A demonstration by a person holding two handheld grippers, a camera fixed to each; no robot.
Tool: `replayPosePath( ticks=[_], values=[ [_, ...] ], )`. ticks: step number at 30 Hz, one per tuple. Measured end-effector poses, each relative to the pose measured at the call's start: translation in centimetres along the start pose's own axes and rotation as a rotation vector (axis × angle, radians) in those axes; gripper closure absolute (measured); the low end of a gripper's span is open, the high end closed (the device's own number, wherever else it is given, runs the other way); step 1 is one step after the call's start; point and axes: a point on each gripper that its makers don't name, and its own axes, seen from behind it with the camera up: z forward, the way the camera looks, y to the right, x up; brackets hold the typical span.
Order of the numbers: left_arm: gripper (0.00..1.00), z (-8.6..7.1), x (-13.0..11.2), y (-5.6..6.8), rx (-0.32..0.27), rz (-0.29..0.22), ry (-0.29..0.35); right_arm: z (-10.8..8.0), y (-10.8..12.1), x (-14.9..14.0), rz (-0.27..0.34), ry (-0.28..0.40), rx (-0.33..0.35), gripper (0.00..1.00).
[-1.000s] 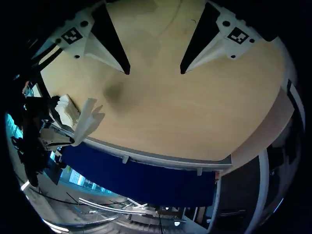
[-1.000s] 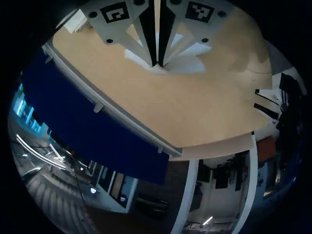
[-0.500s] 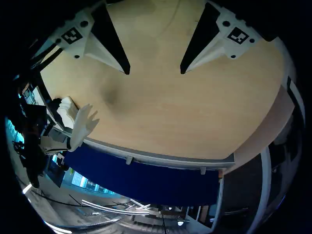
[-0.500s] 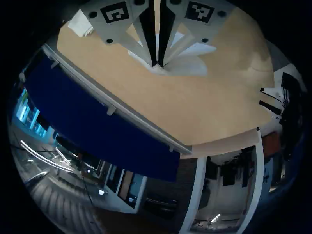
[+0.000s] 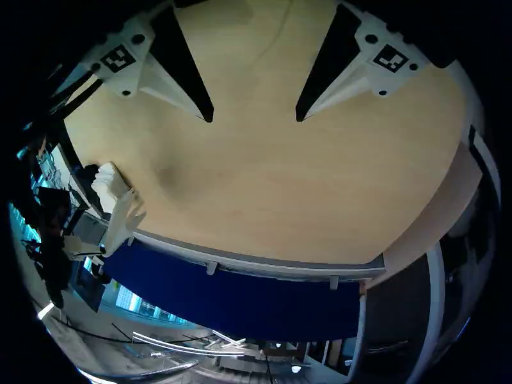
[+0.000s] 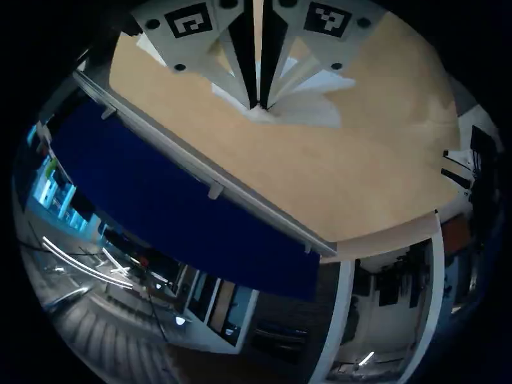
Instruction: Fold towel
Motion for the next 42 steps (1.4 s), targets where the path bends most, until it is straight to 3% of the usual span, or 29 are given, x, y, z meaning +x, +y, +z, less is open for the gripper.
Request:
replayPosePath(
  ticks=[15, 27, 33, 42],
  values=[
    [0.05, 1.1, -0.2, 1.8, 0.030, -0.001, -0.016, -0.8, 10.9, -1.7, 0.013, -0.022, -0.085, 0.97],
    [0.04, 1.1, -0.8, 3.1, 0.059, -0.006, -0.035, -0.4, 19.0, -2.0, 0.029, -0.035, -0.144, 0.97],
    [0.04, 0.8, -1.0, 3.6, 0.070, -0.017, -0.044, 0.2, 21.7, -2.1, 0.050, -0.034, -0.160, 0.97],
    [0.04, 1.0, -1.1, 4.4, 0.079, -0.011, -0.048, 1.2, 23.6, -1.7, 0.062, -0.032, -0.166, 0.97]
  ],
)
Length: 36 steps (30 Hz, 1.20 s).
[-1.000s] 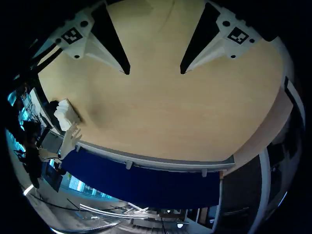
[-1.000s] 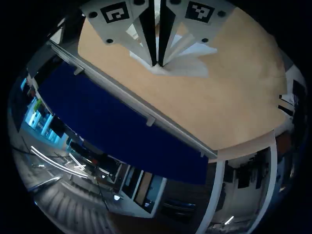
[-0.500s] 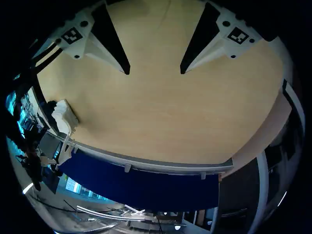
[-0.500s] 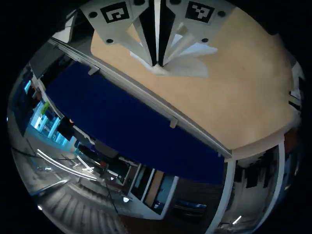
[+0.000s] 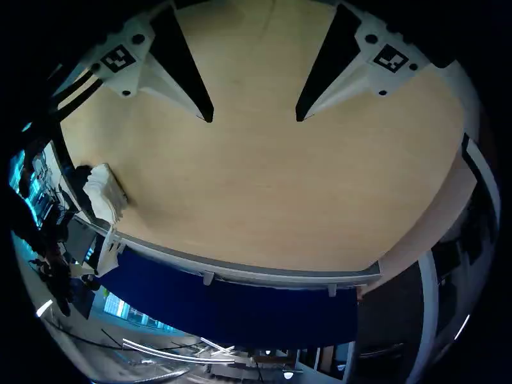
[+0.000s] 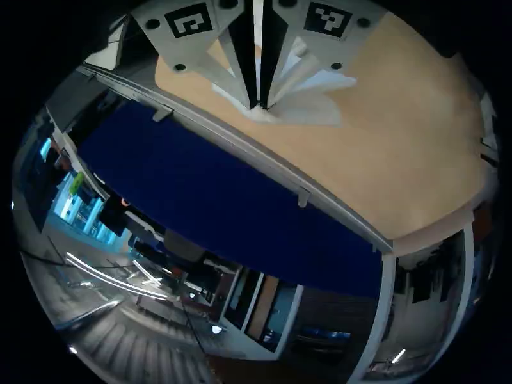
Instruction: Fold towel
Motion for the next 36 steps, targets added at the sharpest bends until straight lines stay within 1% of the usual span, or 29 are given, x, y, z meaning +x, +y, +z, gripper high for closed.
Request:
replayPosePath(
  ticks=[3, 8, 17, 23, 27, 36],
  values=[
    [0.05, 0.0, -0.1, 0.3, 0.000, 0.005, -0.002, 0.3, 0.1, -0.1, -0.001, -0.004, 0.001, 0.97],
    [0.05, 0.1, -0.3, 0.7, -0.003, 0.011, -0.004, 0.1, 0.1, -1.3, 0.001, -0.020, 0.004, 0.97],
    [0.05, 0.4, -0.2, 1.7, -0.021, 0.021, -0.007, -2.0, 0.3, -4.8, 0.017, -0.056, -0.001, 0.97],
    [0.05, 0.6, -0.2, 2.4, -0.037, 0.037, -0.010, -3.6, 0.2, -7.6, 0.035, -0.084, -0.006, 0.97],
    [0.05, 0.6, -0.1, 2.8, -0.047, 0.043, -0.012, -4.3, 0.2, -10.0, 0.051, -0.112, -0.015, 0.97],
    [0.05, 0.5, 0.0, 2.9, -0.050, 0.050, -0.016, -5.3, 0.1, -15.6, 0.106, -0.176, -0.032, 0.97]
  ],
)
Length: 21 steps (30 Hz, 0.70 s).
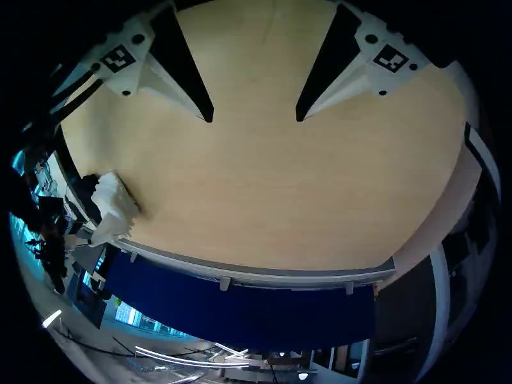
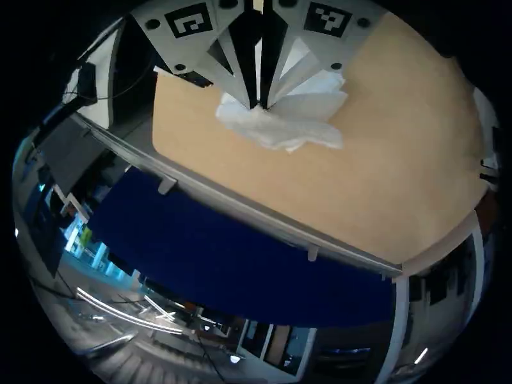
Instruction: Fold towel
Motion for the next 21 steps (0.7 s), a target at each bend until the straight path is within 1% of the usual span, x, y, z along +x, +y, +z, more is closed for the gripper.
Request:
replayPosePath(
  ticks=[8, 12, 15, 21],
  values=[
    [0.05, 0.1, -0.1, 0.3, -0.004, 0.006, -0.002, 0.6, -0.4, -5.6, 0.055, -0.071, -0.013, 0.97],
    [0.04, 0.0, -0.2, 0.3, -0.004, 0.012, -0.004, 1.0, -0.4, -8.4, 0.096, -0.107, -0.027, 0.97],
    [0.05, 0.0, -0.3, 0.2, -0.001, 0.015, -0.007, 1.6, -0.3, -9.9, 0.127, -0.127, -0.040, 0.97],
    [0.05, 0.0, -0.6, 0.0, 0.006, 0.017, -0.010, 2.4, -0.4, -11.8, 0.174, -0.143, -0.058, 0.97]
  ],
)
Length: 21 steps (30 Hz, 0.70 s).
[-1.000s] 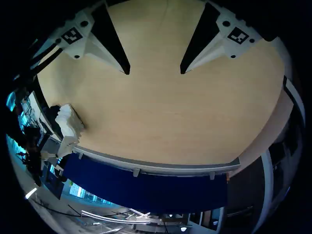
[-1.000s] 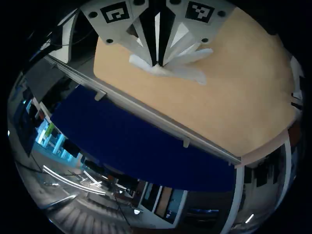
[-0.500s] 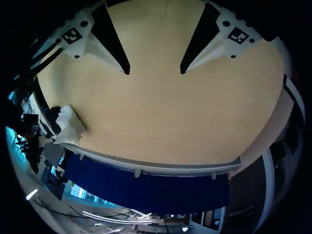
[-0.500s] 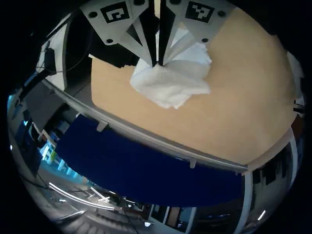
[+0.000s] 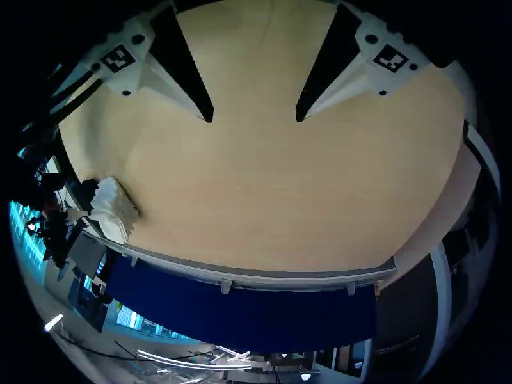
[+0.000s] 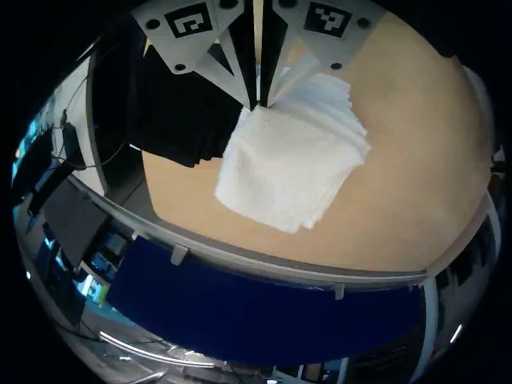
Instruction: Fold towel
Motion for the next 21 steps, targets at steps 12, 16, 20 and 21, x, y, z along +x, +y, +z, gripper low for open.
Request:
replayPosePath(
  ticks=[12, 16, 20, 21],
  values=[
    [0.05, 0.1, -0.3, 0.5, -0.001, 0.014, -0.004, 2.1, 0.5, -3.6, 0.072, -0.060, -0.043, 0.97],
    [0.05, 0.2, -0.3, 0.5, -0.001, 0.018, -0.006, 2.2, 0.4, -3.7, 0.086, -0.057, -0.039, 0.95],
    [0.04, 0.3, -0.2, 0.6, -0.002, 0.020, -0.006, 2.0, 0.3, -3.5, 0.080, -0.047, -0.040, 0.94],
    [0.05, 0.3, -0.1, 0.7, -0.003, 0.020, -0.006, 1.9, 0.3, -3.5, 0.078, -0.044, -0.040, 0.93]
  ],
)
